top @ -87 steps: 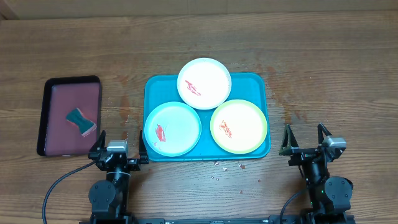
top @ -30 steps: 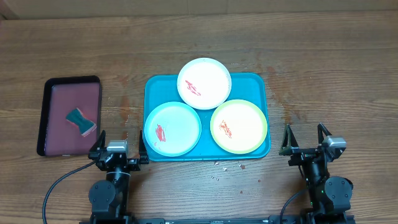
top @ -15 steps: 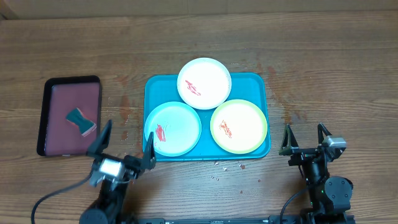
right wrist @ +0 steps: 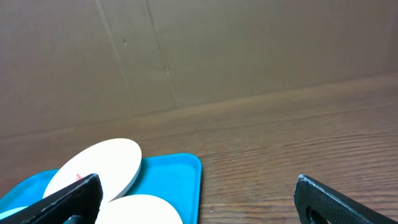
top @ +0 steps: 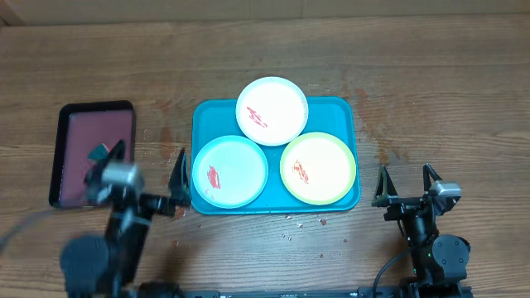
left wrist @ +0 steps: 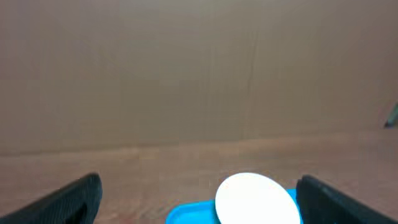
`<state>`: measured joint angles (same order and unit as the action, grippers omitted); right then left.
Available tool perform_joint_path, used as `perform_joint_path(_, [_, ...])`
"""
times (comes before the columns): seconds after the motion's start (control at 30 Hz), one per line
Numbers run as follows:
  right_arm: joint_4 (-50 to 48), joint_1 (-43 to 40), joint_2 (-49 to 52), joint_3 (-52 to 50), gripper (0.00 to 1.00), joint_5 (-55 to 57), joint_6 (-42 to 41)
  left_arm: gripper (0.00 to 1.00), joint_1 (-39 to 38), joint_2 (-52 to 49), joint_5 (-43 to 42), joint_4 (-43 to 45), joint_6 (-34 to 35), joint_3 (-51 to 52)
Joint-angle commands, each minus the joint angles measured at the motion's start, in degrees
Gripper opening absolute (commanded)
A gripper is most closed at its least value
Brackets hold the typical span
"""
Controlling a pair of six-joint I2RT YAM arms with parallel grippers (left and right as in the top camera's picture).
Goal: Clean dirty plates on tray and stack at the side
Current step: 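Move the left gripper over the sponge in the water tray, then lower the left gripper and grasp the green sponge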
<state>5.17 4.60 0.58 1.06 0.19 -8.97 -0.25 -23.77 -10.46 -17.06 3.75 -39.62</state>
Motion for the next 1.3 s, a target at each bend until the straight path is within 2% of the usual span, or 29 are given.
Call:
perform_joint_path(0.0, [-0.3, 0.3, -0.4, -0.6, 1.00, -0.2, 0.3, 1.00, 0.2, -14.0, -9.8, -10.2, -3.0, -12.3])
perform_joint_path(0.07, [-0.3, 0.3, -0.4, -0.6, 1.00, -0.2, 0.3, 1.00, 0.2, -18.6, -12.1, -11.9, -4.2, -15.6])
perform_joint_path(0.13, [-0.3, 0.3, -0.4, -0.6, 1.00, -0.2, 0.3, 1.00, 0.3, -23.0, -9.8, -13.3, -4.8, -18.9])
perform_joint_path(0.23, [-0.3, 0.3, -0.4, -0.6, 1.00, -0.2, 0.3, 1.00, 0.3, -30.1, -0.3, -19.4, 0.2, -26.2])
perform_joint_path(0.37, [-0.3, 0.3, -0.4, -0.6, 1.00, -0.2, 0.3, 1.00, 0.8, -43.9, 12.7, -36.6, 4.9, -41.8])
perform_joint_path(0.43, [-0.3, 0.3, -0.4, -0.6, 1.00, -0.2, 0.3, 1.00, 3.0, -51.8, 15.3, -44.5, 9.7, -49.1])
perform_joint_path(0.5, [-0.3, 0.3, -0.4, -0.6, 1.00, -0.2, 0.3, 1.00, 6.2, -55.4, 15.3, -47.0, 15.0, -51.3])
perform_joint_path(0.7, [-0.3, 0.3, -0.4, -0.6, 1.00, -0.2, 0.3, 1.00, 19.9, -61.1, 14.2, -47.4, 28.1, -51.4])
perform_joint_path(0.8, [-0.3, 0.3, -0.4, -0.6, 1.00, -0.2, 0.3, 1.00, 25.2, -64.3, 12.1, -52.9, 28.6, -51.4])
perform_joint_path(0.9, [-0.3, 0.3, -0.4, -0.6, 1.00, -0.2, 0.3, 1.00, 27.4, -66.9, 12.5, -54.8, 28.4, -51.4])
perform_joint_path(1.1, [-0.3, 0.3, -0.4, -0.6, 1.00, -0.2, 0.3, 1.00, 28.0, -73.2, 12.3, -53.0, 28.6, -51.4])
perform_joint_path(1.27, [-0.3, 0.3, -0.4, -0.6, 1.00, -0.2, 0.3, 1.00, 28.0, -82.2, 12.3, -48.6, 28.5, -51.4])
